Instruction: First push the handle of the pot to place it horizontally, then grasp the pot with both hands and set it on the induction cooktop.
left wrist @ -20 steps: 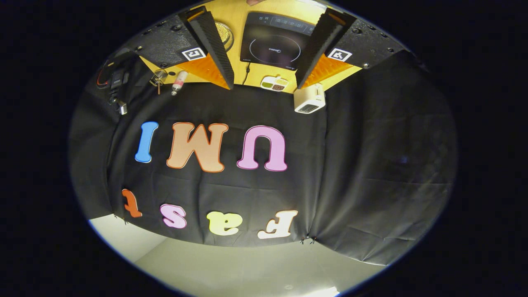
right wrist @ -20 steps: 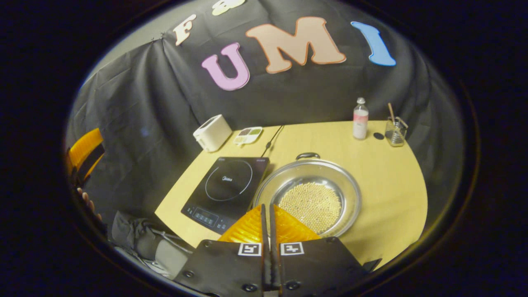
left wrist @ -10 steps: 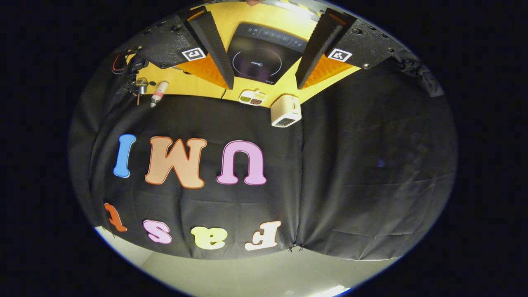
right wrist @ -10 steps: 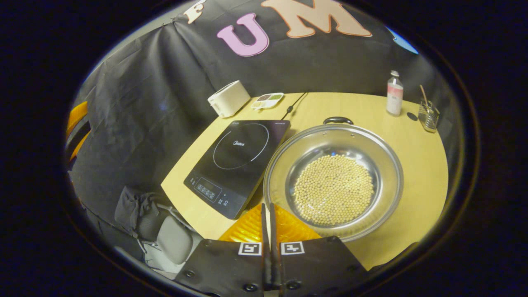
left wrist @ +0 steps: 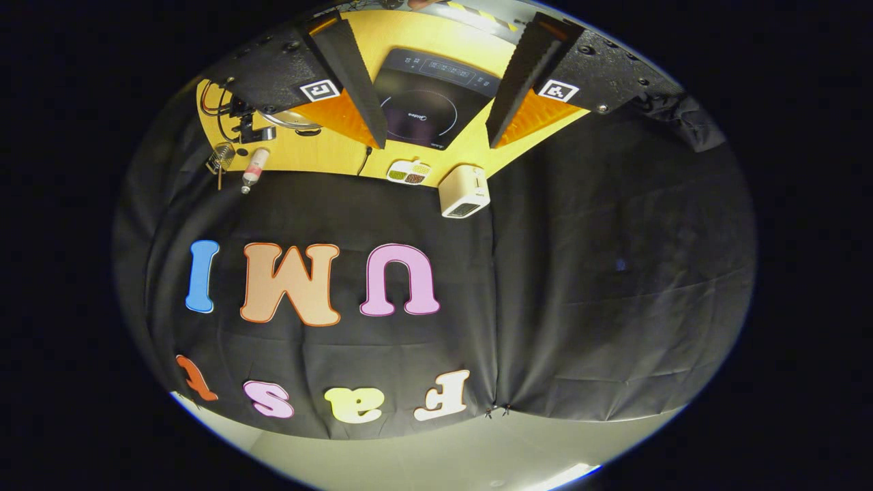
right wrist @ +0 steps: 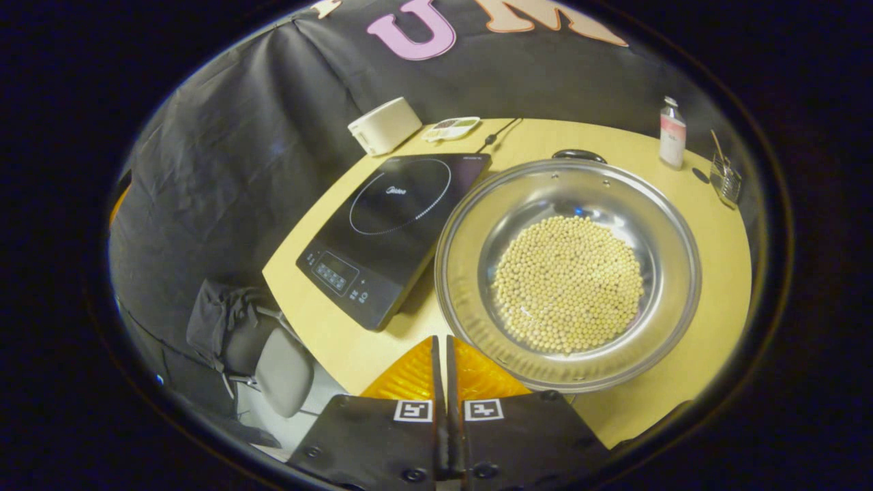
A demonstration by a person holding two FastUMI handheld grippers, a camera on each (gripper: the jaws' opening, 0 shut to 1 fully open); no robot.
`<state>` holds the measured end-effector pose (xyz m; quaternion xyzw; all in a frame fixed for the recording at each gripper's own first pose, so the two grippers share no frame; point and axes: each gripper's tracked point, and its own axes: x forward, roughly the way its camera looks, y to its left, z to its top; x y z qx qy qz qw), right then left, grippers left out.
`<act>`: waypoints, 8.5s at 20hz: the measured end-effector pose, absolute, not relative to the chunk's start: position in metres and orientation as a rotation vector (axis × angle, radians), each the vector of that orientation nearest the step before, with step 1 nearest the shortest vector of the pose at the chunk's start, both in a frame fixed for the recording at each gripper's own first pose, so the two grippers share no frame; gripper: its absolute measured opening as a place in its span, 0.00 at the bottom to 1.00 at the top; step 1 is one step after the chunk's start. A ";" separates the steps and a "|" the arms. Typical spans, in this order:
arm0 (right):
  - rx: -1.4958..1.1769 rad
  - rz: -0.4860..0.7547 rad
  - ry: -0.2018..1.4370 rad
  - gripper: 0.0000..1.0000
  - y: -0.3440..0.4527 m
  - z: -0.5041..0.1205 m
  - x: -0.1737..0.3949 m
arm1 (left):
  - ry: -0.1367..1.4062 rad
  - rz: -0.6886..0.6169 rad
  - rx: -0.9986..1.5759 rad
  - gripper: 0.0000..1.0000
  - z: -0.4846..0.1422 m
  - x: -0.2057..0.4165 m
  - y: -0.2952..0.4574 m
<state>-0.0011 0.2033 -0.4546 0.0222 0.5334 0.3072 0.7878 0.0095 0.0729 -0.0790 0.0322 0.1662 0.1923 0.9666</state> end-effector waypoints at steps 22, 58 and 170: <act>-0.005 0.602 1.220 0.02 0.123 -0.475 -0.005 | 0.315 0.409 0.023 0.90 -0.081 0.014 0.044; 0.065 0.139 1.152 0.03 -0.006 -0.465 0.080 | 0.364 0.099 0.006 0.90 -0.118 0.084 0.013; 0.050 0.002 1.232 0.41 -0.062 -0.515 0.154 | 1.133 -0.188 -0.035 0.57 -0.426 0.150 -0.005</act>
